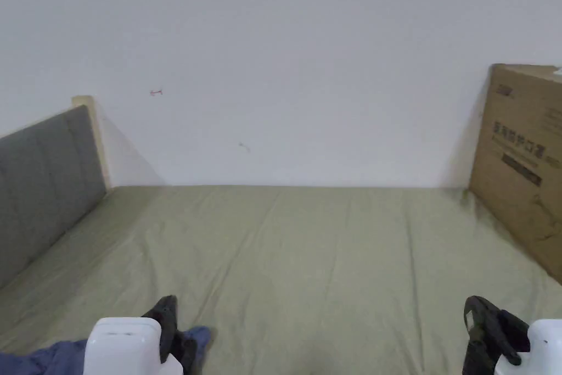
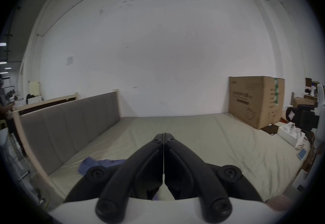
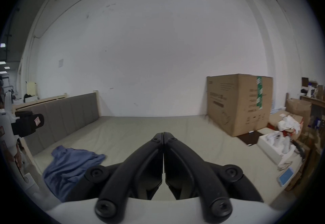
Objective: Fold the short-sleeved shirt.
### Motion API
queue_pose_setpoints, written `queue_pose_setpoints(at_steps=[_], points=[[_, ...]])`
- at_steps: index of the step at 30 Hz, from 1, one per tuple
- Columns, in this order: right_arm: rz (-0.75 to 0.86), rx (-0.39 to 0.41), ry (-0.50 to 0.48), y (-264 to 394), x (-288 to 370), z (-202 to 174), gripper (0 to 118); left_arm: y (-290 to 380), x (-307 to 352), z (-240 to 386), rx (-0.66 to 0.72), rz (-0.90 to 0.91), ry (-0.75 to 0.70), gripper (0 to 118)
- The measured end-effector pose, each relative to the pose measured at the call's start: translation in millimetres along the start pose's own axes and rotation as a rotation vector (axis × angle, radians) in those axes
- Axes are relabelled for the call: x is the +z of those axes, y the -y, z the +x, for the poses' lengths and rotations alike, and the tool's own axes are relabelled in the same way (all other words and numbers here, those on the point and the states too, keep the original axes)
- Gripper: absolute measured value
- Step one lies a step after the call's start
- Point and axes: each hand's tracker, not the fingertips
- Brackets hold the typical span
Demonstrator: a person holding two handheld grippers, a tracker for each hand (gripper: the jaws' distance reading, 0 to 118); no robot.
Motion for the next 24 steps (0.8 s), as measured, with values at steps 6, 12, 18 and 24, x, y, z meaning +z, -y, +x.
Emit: queue_pose_setpoints(at_steps=[6,12,18,24], points=[[-0.086,0.036,-0.274,17.7,-30.7,-81.1,0,7.2,43.0,-95.9,-0.027,-0.051,-0.286,0],[-0.131,0.040,-0.410,24.0,-37.6,-120.4,1,20.2,53.3,-119.8,-0.024,-0.062,-0.325,0],[-0.188,-0.009,-0.378,19.2,-44.9,-92.1,1,25.7,-40.0,-169.9,0.133,-0.223,-0.157,10],[-0.328,-0.007,-0.233,34.6,-54.5,-51.1,1,118.7,-171.8,-194.2,0.109,-0.667,0.034,113]])
